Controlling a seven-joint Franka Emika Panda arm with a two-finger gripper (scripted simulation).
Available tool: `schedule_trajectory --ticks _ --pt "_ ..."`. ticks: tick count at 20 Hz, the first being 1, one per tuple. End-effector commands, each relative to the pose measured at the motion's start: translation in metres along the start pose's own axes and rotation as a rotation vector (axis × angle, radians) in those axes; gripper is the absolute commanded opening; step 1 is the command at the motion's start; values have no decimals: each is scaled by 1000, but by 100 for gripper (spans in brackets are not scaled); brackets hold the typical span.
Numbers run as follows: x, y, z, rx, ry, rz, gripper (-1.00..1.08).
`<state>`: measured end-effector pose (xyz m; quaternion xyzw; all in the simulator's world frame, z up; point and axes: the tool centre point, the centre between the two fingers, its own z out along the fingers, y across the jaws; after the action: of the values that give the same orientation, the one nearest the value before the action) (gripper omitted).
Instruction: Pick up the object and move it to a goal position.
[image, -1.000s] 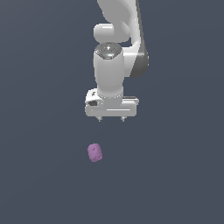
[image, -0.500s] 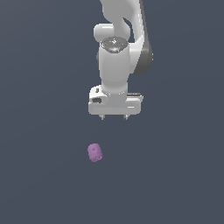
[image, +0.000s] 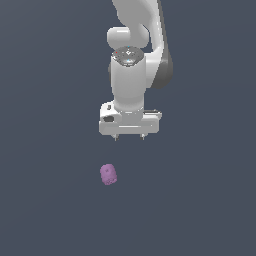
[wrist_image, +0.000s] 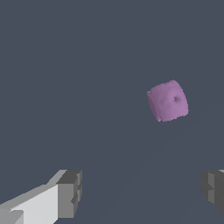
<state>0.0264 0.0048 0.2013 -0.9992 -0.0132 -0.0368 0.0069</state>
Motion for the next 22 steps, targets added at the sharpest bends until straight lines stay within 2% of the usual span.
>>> schedule_trajectory --ticks 1,14,22 --pt "6 5 5 -2 -5 -19 100" --pt "52 54 60 -8 -47 -207 100" --pt "68 82 92 -3 -67 -298 100"
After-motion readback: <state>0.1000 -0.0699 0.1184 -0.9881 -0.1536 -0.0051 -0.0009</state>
